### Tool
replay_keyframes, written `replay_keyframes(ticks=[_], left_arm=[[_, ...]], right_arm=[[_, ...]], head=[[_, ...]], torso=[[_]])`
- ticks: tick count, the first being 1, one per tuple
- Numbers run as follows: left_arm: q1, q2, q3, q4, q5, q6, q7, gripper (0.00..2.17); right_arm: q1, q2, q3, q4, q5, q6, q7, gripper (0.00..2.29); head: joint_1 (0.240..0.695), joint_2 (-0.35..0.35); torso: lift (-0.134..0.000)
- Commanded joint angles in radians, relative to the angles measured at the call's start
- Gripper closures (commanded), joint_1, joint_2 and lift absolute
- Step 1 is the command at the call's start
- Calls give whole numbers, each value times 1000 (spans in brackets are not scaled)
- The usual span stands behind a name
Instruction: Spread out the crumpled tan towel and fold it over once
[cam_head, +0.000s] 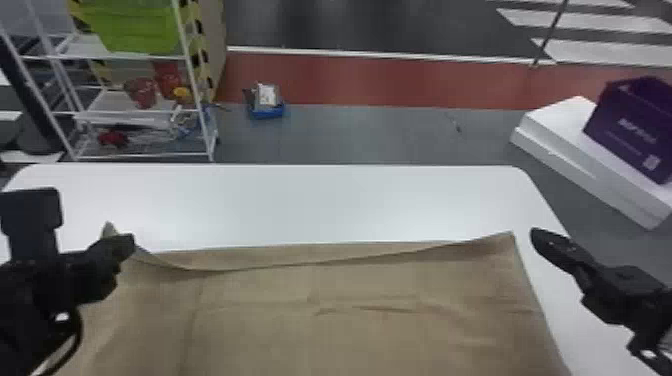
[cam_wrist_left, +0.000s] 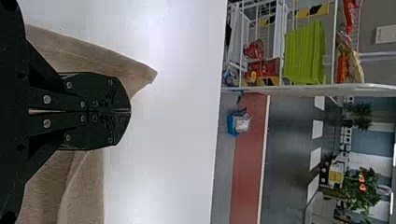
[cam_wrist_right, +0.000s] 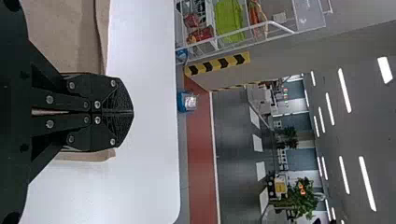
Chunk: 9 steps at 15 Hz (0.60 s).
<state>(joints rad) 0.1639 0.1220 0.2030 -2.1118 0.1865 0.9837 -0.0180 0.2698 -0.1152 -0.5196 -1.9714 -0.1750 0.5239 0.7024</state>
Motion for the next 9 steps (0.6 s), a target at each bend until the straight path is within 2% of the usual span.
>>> replay_keyframes(ticks=[1,4,6,7,8,9], left_arm=[[-81,1,-5,90,-18,16,49,1632],[-110,1,-8,104,-13,28,107,1632],[-119,1,-8,82,1,154,156,1632],[-118,-1,-10,56,1,157,170,1629],[-115,2,0,27,2,163,165,1629],[-110,4,12,18,1,157,144,1629]], right_arm=[[-63,-1,20,89,32,-49,-1,1220],[-96,-8,7,147,66,-67,-1,1217],[-96,-14,1,149,72,-67,-1,1217],[-103,-17,-8,149,75,-64,-1,913],[-112,-20,-19,155,75,-55,5,512],[-124,-27,-34,166,71,-52,19,275]], head=[[695,-64],[695,-43],[695,-42],[695,-43],[695,-46],[695,-55]], torso=[[-124],[-124],[-124],[-124],[-124],[-124]])
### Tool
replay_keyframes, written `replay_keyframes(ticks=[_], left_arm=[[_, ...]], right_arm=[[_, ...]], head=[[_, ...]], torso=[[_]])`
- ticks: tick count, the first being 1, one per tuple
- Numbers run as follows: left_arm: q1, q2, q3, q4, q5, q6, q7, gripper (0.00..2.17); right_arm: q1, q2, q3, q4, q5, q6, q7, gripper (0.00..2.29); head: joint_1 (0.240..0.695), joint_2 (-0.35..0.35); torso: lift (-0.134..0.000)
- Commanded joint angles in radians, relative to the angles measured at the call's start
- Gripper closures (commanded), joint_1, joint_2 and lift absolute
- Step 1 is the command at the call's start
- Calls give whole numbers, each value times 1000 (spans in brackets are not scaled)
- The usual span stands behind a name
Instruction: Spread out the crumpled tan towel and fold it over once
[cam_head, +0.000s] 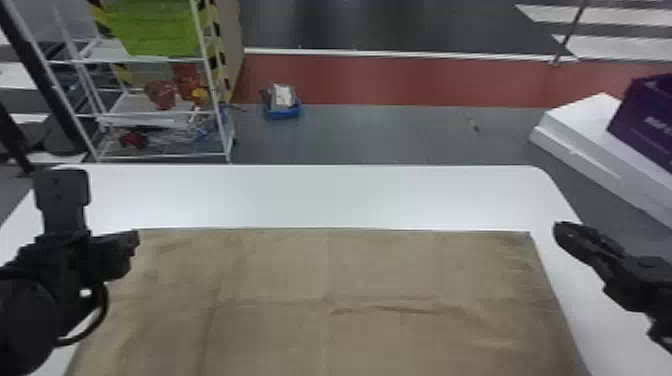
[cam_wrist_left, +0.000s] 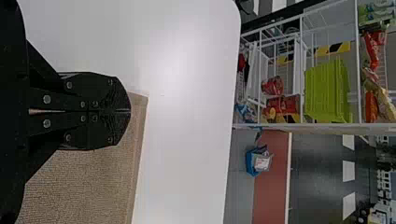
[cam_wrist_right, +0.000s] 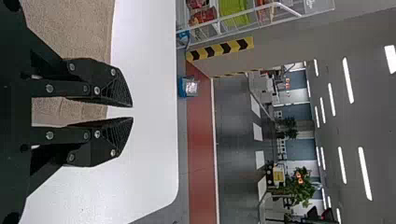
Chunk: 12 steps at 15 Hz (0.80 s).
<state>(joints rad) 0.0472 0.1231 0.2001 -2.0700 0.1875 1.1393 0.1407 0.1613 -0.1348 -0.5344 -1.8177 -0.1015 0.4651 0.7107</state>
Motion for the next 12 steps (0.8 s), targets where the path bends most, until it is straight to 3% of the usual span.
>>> replay_keyframes(ticks=[1,4,7,9,12], left_arm=[[14,6,33,-25,0,-20,-49,1632],[36,13,94,28,-25,-226,-210,1632],[-30,50,121,166,-17,-238,-334,1629],[-81,90,121,257,3,-226,-405,1629],[-135,115,151,349,10,-223,-547,1625]], right_arm=[[-25,-19,-21,28,-3,10,35,205],[-75,-29,-22,89,-7,16,119,171],[-128,-43,-22,118,2,87,164,215],[-169,-77,-21,141,11,182,219,215],[-255,-129,-27,190,36,314,357,215]], head=[[695,-60],[695,-64],[695,-37],[695,-29],[695,-22]], torso=[[-124],[-124],[-124],[-124],[-124]])
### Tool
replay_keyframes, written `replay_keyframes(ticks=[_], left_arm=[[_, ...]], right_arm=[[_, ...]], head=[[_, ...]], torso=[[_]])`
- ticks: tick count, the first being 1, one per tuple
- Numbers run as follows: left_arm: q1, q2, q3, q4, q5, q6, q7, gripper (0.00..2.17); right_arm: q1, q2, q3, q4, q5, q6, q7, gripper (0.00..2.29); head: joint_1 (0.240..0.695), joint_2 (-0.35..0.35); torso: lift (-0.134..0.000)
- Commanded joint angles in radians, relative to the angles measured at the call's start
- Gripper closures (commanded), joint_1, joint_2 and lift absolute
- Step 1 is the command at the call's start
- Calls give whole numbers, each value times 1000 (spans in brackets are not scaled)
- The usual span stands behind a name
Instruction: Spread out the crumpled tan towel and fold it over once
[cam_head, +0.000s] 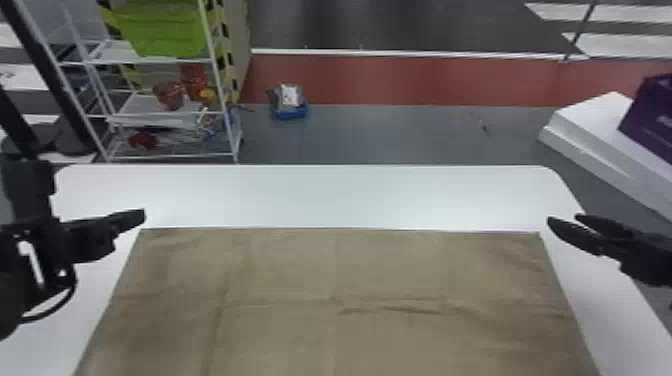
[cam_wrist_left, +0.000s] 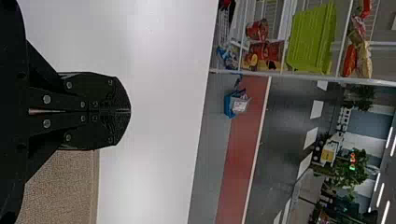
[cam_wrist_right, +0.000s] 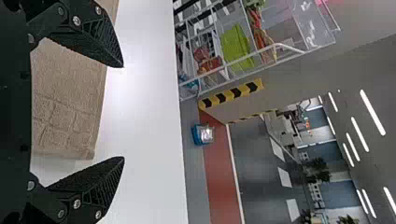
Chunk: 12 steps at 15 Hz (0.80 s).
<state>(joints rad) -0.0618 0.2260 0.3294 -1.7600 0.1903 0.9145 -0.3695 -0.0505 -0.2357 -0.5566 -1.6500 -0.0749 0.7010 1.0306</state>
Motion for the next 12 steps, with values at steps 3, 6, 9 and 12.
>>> replay_keyframes(ticks=[3,6,9,12], left_arm=[[-42,59,25,73,1,39,-86,1575],[-69,124,22,139,-8,73,-193,1575],[-69,153,27,175,-8,70,-319,1571],[-90,165,11,240,-26,24,-371,1571]], right_arm=[[-80,-63,-29,67,6,127,111,215],[-140,-119,-80,216,-16,65,229,215],[-242,-257,-45,460,-6,-70,336,198],[-275,-301,9,524,35,-211,336,201]], head=[[695,-16],[695,-15],[695,-31],[695,-85]], torso=[[-124],[-124],[-124],[-124]])
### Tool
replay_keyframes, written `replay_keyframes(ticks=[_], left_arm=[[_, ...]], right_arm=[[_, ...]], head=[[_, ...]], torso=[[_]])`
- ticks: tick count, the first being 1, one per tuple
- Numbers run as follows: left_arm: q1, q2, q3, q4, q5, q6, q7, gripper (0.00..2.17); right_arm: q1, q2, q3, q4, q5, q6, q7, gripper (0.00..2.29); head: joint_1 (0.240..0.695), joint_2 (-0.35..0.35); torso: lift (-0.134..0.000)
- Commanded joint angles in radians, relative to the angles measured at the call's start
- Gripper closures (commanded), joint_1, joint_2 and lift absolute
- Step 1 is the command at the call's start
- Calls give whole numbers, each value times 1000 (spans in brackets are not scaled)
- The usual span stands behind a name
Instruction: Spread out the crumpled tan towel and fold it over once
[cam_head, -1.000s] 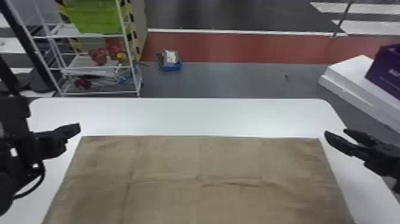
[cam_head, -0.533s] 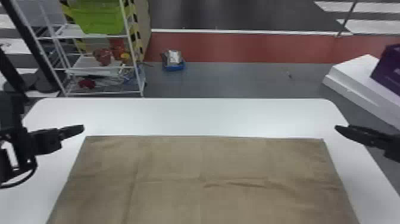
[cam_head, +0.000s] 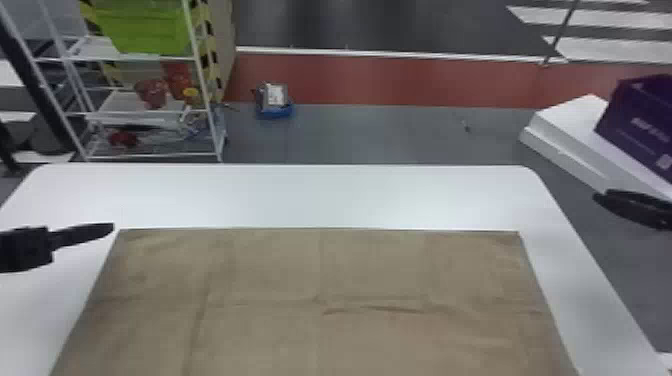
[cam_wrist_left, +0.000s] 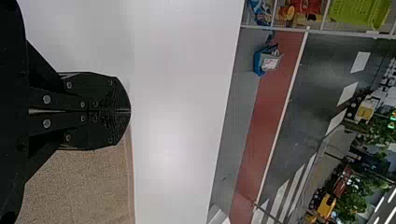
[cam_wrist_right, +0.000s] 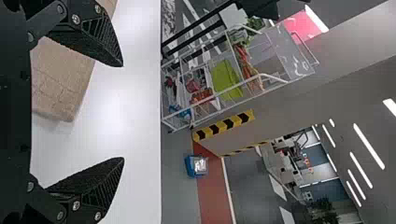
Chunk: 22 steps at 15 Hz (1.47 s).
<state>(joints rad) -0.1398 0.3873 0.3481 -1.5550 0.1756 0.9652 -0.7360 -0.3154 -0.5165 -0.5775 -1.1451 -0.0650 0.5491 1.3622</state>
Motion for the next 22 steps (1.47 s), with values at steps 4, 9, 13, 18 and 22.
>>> replay_keyframes(ticks=[4,9,13,18,22], left_arm=[[-21,2,-55,98,-21,-141,-14,1571],[-26,10,-72,119,-62,-162,-37,677],[-24,24,-70,116,-65,-134,-71,677],[-46,25,-77,138,-74,-131,-71,205],[-57,24,-95,162,-87,-168,-66,279]], right_arm=[[13,-19,42,7,56,-123,5,208],[24,-26,24,4,47,-120,5,211],[21,-20,34,7,50,-123,5,218],[21,-19,36,8,53,-123,5,221],[21,-19,33,12,53,-126,5,245]], head=[[695,-96],[695,-110],[695,-110],[695,-103],[695,-103]], torso=[[-124],[-124],[-124],[-124],[-124]])
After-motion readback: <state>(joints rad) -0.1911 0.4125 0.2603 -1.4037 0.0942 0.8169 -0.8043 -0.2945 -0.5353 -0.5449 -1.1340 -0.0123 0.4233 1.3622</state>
